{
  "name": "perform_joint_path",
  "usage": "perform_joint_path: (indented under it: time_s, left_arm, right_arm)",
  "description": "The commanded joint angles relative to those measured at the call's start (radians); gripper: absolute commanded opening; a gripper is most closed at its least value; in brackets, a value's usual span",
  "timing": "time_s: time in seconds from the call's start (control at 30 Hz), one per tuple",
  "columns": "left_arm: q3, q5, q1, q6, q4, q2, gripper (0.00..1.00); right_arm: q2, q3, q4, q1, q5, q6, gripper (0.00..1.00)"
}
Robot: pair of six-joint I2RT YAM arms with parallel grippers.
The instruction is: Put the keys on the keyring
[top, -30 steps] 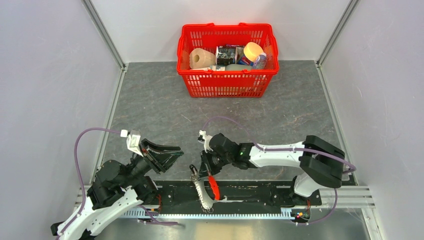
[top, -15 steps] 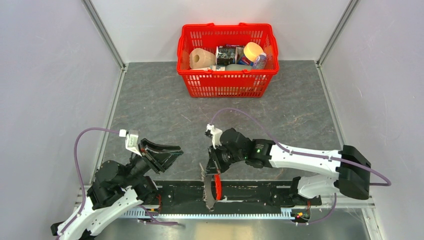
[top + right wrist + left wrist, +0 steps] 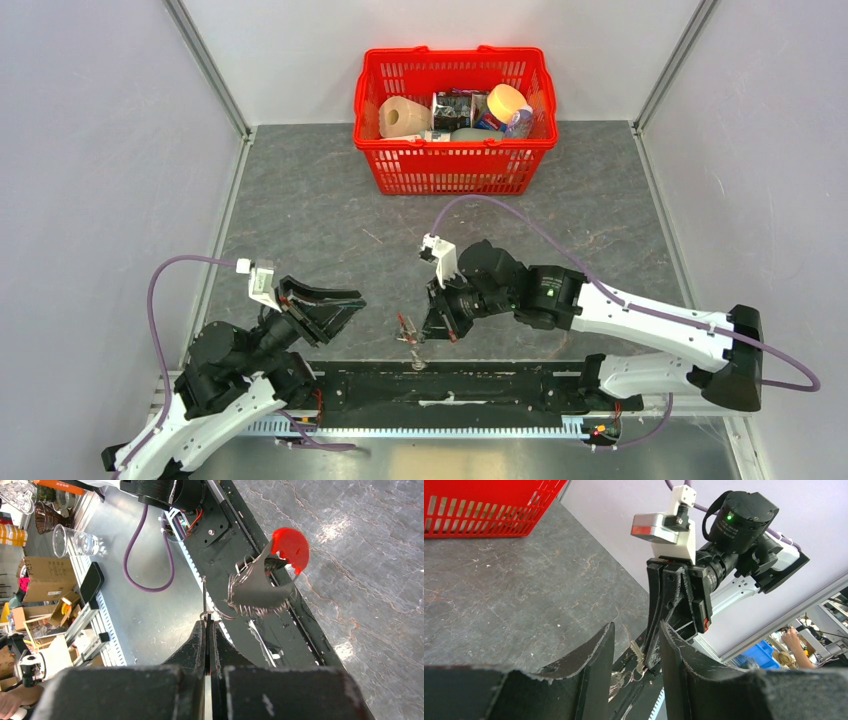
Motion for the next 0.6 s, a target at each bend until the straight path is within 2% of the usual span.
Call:
perform_joint_path:
  time_s: [0.0,0.17,0.43,0.57]
  left_arm:
    - [-0.007,0.012,0.000,-0.025,0.048,-0.039,0.45]
    - [-0.008,0.012,0.000,-0.029,0.057,-0.038,0.45]
    - [-0.045,0.086,0.001,-0.067,0.140,-0.011,0.46]
    - [-0.049,0.123,0.000,-0.080,0.182,0.050,0.46]
  right_arm:
    - [-0.039,0.085,-0.063,0.006,0.013,-0.055,0.00]
    - [-0.049,0.141,-0.112,0.005,0.015,-0.081,0.00]
    - [-0.061,0.205,-0.159,0.005,0.027,-0.095,0.00]
    - [-0.056,0.241,-0.171,0.005,0.052,-0.083,0.00]
